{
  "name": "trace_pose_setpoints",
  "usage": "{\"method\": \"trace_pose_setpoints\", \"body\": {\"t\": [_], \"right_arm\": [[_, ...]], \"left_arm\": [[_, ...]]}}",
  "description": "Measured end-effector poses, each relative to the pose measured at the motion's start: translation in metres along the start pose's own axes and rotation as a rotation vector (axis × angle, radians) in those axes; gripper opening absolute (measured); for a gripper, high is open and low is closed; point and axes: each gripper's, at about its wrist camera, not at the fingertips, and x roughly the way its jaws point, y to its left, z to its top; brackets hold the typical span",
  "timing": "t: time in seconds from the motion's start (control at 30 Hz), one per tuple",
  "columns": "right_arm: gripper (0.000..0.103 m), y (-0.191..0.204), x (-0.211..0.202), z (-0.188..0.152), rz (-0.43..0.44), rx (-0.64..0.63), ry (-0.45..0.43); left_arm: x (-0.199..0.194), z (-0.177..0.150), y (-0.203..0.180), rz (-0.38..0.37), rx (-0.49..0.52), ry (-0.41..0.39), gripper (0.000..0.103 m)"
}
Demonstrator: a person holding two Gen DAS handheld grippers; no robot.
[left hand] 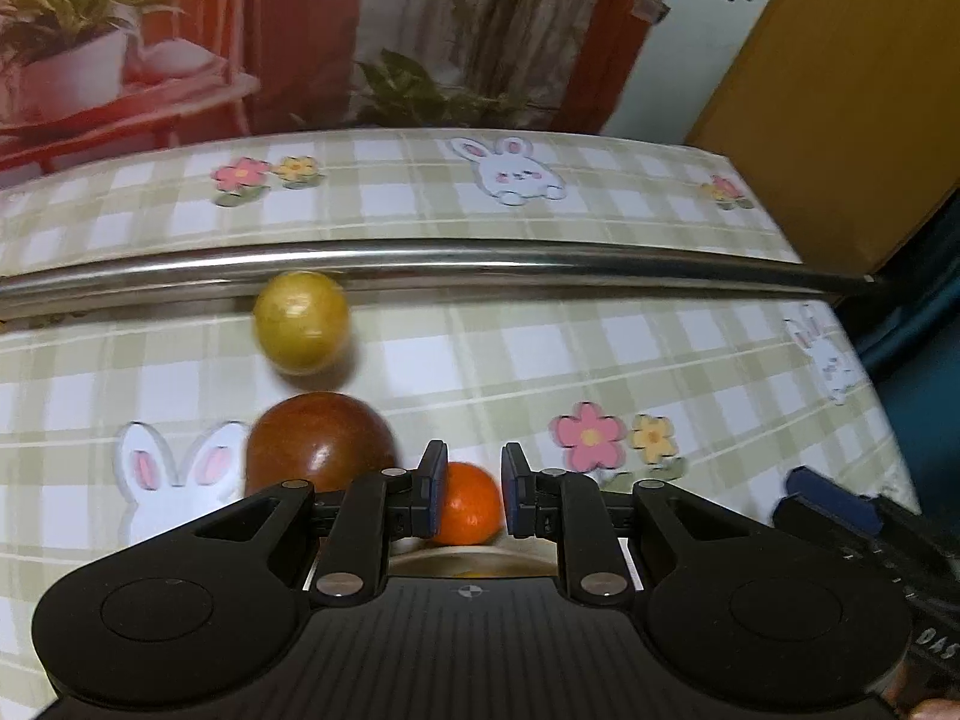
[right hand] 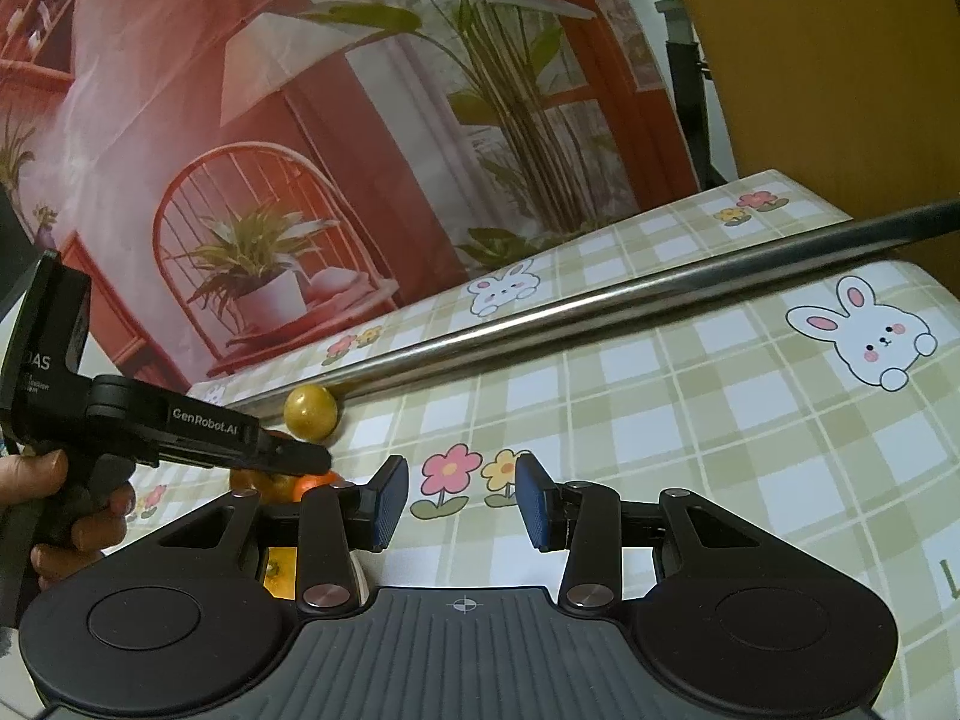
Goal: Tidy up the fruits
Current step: 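Grasp the red apple with the right gripper while the left lifts the tangerine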
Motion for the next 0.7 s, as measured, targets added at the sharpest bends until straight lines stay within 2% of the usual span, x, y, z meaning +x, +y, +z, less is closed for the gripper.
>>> {"method": "trace_pose_setpoints", "body": {"t": [0.13, 0.2, 0.33, 0.43, 0.53, 0.7], "right_arm": [[0.038, -0.0001, -0.0009, -0.0004, -0.001, 0.003, 0.001], [0.038, -0.0002, -0.0019, 0.0001, -0.001, 0.002, -0.001], [0.038, -0.0018, -0.0019, 0.0007, -0.004, 0.006, -0.004], [0.038, -0.0018, 0.0002, 0.0007, 0.003, 0.009, -0.002], [0.038, -0.0011, 0.0007, 0.0006, 0.007, 0.008, -0.001], [0.038, -0.0014, 0.0003, 0.0016, 0.003, 0.006, -0.004]], "left_arm": [[0.0051, 0.0016, -0.0046, -0.099, -0.021, 0.002, 0.020], [0.0010, 0.0016, -0.0054, -0.112, -0.020, -0.018, 0.021], [-0.0046, 0.0032, -0.0066, -0.038, 0.028, -0.025, 0.024], [-0.0017, 0.0041, -0.0051, 0.024, 0.060, 0.000, 0.026], [0.0026, 0.0037, -0.0016, 0.044, 0.066, 0.039, 0.027], [0.0044, 0.0035, -0.0010, 0.054, 0.058, 0.067, 0.037]]}}
